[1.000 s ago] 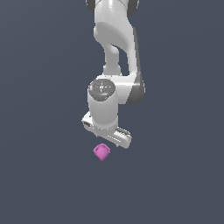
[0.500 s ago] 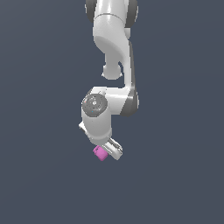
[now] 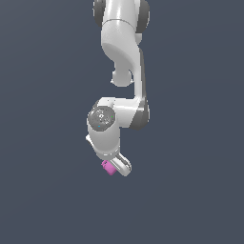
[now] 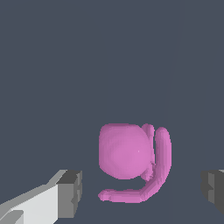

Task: Pick up the object and move it to a goal position.

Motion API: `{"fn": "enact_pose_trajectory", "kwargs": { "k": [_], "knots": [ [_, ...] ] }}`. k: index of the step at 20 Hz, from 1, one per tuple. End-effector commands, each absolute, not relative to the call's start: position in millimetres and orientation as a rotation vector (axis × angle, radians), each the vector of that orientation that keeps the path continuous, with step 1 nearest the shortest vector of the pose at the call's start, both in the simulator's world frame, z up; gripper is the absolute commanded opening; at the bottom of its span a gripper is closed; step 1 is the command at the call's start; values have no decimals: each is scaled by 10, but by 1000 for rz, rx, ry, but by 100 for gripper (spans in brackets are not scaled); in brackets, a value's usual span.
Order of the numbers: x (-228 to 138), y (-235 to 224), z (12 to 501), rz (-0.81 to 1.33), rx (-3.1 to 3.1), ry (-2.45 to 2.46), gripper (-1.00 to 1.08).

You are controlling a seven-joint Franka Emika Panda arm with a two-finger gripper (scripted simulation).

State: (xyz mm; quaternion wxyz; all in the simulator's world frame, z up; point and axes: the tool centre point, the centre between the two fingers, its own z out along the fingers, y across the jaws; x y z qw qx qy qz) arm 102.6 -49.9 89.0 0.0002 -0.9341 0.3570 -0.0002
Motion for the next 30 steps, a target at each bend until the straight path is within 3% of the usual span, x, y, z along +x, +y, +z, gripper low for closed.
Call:
{"fn": "enact_pose_trajectory", "kwargs": {
  "k": [1,10,16,17,30],
  "knots": [
    [1023,-500,840,0,-2934,1122,100],
    [1013,-501,419,0,-2932,1128,100],
    [1029,-501,399,0,-2932,1128,100],
    [1029,-501,399,0,-2932,1128,-100],
    [1037,-509,438,-2,-2928,1134,-100]
  ]
}}
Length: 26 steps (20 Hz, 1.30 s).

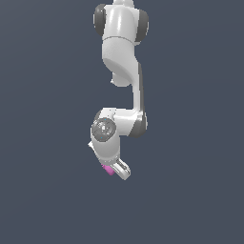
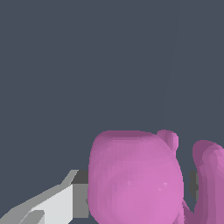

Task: Pick up the object and move it to a goal position.

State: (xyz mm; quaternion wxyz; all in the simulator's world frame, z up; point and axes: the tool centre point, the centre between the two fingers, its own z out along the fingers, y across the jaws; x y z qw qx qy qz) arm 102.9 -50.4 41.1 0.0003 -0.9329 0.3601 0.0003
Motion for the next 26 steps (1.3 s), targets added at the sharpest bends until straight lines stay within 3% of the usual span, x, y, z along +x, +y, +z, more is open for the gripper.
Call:
{"fn": "enact_pose_trajectory", "kwargs": {
  "k": [1,9,26],
  "knots": [
    [1044,-515,469,-4,-2925,1138,-100],
    [1163,-627,1077,-38,-2862,1218,-100],
    [1391,-1238,3433,-168,-2598,1506,-100]
  ]
}}
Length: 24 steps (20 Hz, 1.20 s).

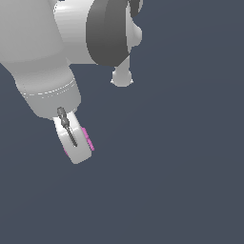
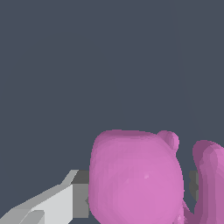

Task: Pick up the object and move it to a goal position.

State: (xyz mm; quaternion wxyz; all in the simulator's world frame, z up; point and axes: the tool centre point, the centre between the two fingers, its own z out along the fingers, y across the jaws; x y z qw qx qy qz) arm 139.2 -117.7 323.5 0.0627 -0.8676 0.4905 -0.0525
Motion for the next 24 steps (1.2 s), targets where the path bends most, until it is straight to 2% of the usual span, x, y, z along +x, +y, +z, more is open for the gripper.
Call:
{"fn": "enact_pose_trajectory", "kwargs": {
  "k": [1,6,11,24],
  "knots": [
    [1393,-1275,3551,-174,-2584,1520,-100],
    [1392,-1420,3986,-198,-2530,1571,-100],
    [1390,-1505,4221,-211,-2500,1598,-100],
    [1393,-1561,4356,-218,-2481,1614,-100]
  ]
}}
